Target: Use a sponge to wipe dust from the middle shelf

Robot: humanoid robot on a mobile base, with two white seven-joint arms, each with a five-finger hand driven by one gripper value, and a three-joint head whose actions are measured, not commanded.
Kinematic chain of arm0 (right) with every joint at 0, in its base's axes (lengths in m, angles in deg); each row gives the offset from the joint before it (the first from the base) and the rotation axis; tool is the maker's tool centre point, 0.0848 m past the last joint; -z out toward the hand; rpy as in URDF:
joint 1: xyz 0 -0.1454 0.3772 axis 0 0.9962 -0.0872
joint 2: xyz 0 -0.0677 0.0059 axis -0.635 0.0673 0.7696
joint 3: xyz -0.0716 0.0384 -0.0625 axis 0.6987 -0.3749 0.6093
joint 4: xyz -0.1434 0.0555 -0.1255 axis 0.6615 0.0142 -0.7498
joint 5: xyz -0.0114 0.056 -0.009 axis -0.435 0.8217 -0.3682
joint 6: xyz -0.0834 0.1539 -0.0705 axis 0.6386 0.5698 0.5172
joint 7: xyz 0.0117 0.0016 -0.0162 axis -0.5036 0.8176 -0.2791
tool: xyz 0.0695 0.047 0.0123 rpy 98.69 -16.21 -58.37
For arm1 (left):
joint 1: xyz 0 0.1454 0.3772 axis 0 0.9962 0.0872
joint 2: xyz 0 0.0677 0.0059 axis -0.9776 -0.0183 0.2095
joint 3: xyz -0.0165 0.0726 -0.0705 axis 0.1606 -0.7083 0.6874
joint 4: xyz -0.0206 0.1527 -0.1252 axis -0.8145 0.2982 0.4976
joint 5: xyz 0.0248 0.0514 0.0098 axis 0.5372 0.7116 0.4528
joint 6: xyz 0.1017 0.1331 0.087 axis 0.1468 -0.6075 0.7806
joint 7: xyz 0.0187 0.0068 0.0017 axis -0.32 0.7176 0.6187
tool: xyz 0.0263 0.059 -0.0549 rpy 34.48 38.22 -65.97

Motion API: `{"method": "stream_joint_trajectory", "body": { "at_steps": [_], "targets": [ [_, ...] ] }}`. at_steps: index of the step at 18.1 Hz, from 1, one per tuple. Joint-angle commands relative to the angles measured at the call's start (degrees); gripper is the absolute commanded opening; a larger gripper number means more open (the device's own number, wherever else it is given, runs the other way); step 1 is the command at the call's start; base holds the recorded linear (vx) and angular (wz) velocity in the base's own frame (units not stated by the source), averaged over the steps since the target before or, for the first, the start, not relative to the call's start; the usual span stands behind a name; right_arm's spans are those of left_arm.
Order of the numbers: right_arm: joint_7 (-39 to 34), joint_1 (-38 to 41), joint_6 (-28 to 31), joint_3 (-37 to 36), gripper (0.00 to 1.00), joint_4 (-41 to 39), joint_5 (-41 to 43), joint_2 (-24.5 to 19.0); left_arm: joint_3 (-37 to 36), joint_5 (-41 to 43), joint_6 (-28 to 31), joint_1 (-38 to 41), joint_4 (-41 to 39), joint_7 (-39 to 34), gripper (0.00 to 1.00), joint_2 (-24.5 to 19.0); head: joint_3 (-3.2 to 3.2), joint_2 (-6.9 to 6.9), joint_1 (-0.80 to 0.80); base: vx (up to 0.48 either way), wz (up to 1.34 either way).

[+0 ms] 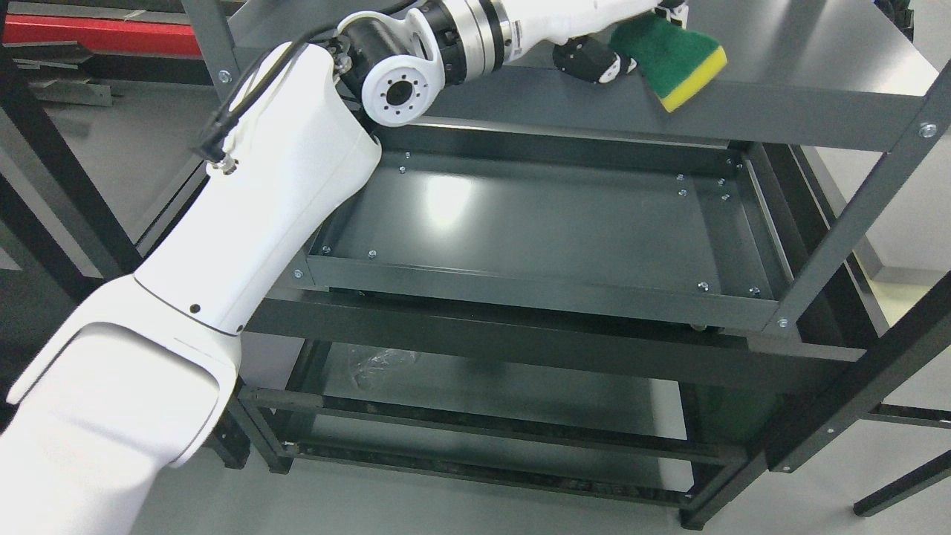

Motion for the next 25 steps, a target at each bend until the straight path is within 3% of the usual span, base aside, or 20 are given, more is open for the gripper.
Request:
{"method": "stream_joint_trajectory", "body": {
  "at_steps": [1, 10, 14, 19, 25],
  "targets": [
    [0.0, 0.0, 4.1, 0.0, 1.00, -1.0, 0.0, 1.0, -12.8, -1.4, 0.2, -0.2, -0.2, 0.4, 0.15, 0.1, 0.00, 0.00, 0.00, 0.000, 0.00],
    [0.0, 0.0, 4.1, 0.0, 1.00, -1.0, 0.0, 1.0, -4.7, 4.4, -0.8, -7.1, -0.7, 3.6, 0.16, 0.1, 0.00, 0.00, 0.00, -0.002, 0.03],
    [0.0, 0.0, 4.1, 0.0, 1.00, -1.0, 0.0, 1.0, 0.3, 4.4, -5.5, -7.9, -1.2, 8.3, 0.16, 0.1, 0.00, 0.00, 0.00, -0.002, 0.00],
    [0.0, 0.1, 4.1, 0.0, 1.00, -1.0, 0.0, 1.0, 4.0, 4.4, -10.9, -7.8, -3.3, 11.5, 0.16, -7.7, 0.00, -0.01, 0.00, -0.001, -0.01],
    [0.0, 0.1, 4.1, 0.0, 1.00, -1.0, 0.0, 1.0, 9.0, 4.1, -17.7, -7.3, -5.5, 17.0, 0.16, -14.2, 0.00, -0.01, 0.00, 0.000, 0.00]
  ]
}}
